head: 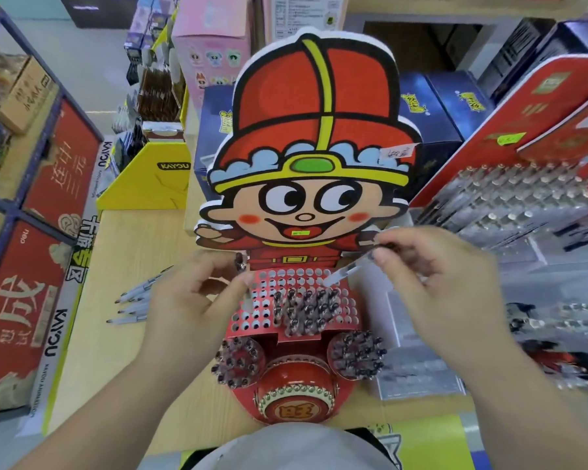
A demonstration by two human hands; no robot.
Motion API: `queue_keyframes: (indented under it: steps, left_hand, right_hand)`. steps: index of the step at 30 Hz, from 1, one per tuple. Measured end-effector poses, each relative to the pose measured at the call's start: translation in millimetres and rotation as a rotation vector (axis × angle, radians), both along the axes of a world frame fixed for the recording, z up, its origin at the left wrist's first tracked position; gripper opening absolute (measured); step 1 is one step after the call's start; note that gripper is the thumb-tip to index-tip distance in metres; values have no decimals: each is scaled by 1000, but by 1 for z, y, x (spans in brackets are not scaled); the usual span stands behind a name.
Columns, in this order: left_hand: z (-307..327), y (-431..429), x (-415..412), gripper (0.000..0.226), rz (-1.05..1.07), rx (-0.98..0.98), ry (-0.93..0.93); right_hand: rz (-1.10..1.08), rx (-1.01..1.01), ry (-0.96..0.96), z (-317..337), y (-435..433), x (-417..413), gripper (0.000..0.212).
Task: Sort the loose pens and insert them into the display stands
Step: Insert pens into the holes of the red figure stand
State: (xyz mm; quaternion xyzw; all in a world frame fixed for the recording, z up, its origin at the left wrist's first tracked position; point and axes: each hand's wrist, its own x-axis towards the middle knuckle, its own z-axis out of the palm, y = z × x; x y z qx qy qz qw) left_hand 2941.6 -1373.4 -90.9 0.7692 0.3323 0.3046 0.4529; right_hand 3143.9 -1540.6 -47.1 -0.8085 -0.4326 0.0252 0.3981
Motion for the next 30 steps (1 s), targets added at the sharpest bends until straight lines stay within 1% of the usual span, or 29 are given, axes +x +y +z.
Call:
queue_keyframes:
  steps: [4,9,12,15,18,21,26,28,30]
  left_hand:
    - [-7,1,6,13,14,4,20]
    - [-21,3,7,31,2,-22,62]
    - [-23,6,9,25,-5,-30,61]
    - [-24,8,10,19,-21,-4,80]
    - [-27,9,11,13,-74,2,145]
    - [-31,8,13,12,-141,20,204]
    - [-29,13,17,22,-181,33,209]
    - [-28,16,19,21,-203,26,216]
    - [-27,21,20,14,-239,-4,224]
  right_hand:
    - [36,-68,-12,-22,6,-2,15]
    - [39,-102,-2,-33,7,-1,15]
    - [27,-90,34,-35,10,1,15]
    - [32,-85,29,-35,13,1,15]
    - [31,-87,11,-36,14,1,15]
    - [36,-91,-5,-36,15,2,16]
    - [78,-76,-58,-36,17,3,15]
    - [105,-74,-78,-35,17,4,18]
    - [118,-67,-87,-35,17,6,18]
